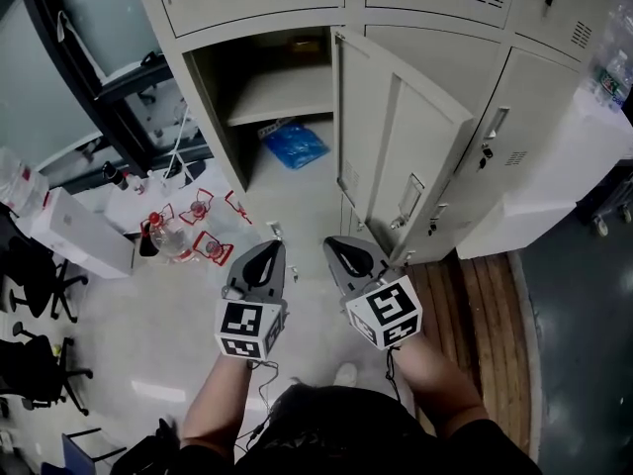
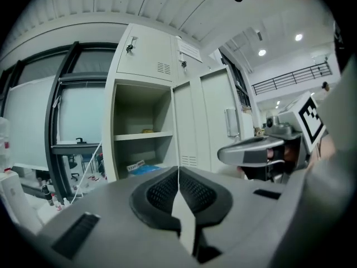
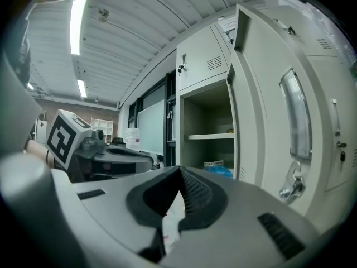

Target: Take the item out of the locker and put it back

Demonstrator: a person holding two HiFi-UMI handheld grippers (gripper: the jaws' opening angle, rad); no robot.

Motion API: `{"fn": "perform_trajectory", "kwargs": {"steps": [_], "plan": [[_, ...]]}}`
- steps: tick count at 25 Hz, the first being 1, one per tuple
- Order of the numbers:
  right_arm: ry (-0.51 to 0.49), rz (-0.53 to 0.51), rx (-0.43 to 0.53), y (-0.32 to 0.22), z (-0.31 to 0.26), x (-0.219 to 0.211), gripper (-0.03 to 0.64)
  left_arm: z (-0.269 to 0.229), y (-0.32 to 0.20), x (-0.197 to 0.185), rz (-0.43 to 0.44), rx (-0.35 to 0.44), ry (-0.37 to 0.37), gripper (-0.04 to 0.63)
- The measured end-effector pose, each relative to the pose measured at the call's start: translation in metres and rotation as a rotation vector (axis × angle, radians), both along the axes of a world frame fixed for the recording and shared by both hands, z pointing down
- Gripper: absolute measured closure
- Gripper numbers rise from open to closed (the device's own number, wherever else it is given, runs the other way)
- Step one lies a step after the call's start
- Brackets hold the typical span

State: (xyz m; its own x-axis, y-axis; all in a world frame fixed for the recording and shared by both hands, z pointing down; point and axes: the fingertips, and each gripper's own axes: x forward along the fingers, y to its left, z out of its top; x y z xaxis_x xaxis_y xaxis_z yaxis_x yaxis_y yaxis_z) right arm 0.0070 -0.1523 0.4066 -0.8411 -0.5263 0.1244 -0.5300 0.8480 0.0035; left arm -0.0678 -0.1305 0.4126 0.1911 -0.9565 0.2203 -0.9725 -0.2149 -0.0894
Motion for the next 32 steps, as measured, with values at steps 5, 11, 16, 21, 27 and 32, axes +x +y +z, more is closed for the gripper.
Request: {"fn": "perform_trajectory", "kwargs": {"steps": [5, 11, 16, 21, 27, 32], "plan": [[-0.004, 0.001, -0.016, -0.009, 0.004, 0.006, 0.620, 0.001, -0.022, -0.002, -0.016, 0.008, -0.048, 0.588], [-0.001, 0.023, -0.035, -0.021, 0.011, 0.003, 0.620, 0.004, -0.058, -0.015, -0.010, 0.009, -0.113, 0.588], [0.016, 0.059, -0.040, -0.036, 0.017, -0.009, 0.620, 0.020, -0.091, -0.028, 0.025, -0.024, -0.136, 0.576], [0.035, 0.103, -0.060, -0.056, 0.023, -0.023, 0.620, 0.037, -0.129, -0.039, 0.075, -0.055, -0.181, 0.514], [0.062, 0.150, -0.079, -0.077, 0.032, -0.035, 0.620, 0.055, -0.176, -0.049, 0.140, -0.097, -0.264, 0.455], [0.075, 0.185, -0.095, -0.091, 0.036, -0.044, 0.620, 0.073, -0.212, -0.055, 0.182, -0.134, -0.352, 0.426]]}}
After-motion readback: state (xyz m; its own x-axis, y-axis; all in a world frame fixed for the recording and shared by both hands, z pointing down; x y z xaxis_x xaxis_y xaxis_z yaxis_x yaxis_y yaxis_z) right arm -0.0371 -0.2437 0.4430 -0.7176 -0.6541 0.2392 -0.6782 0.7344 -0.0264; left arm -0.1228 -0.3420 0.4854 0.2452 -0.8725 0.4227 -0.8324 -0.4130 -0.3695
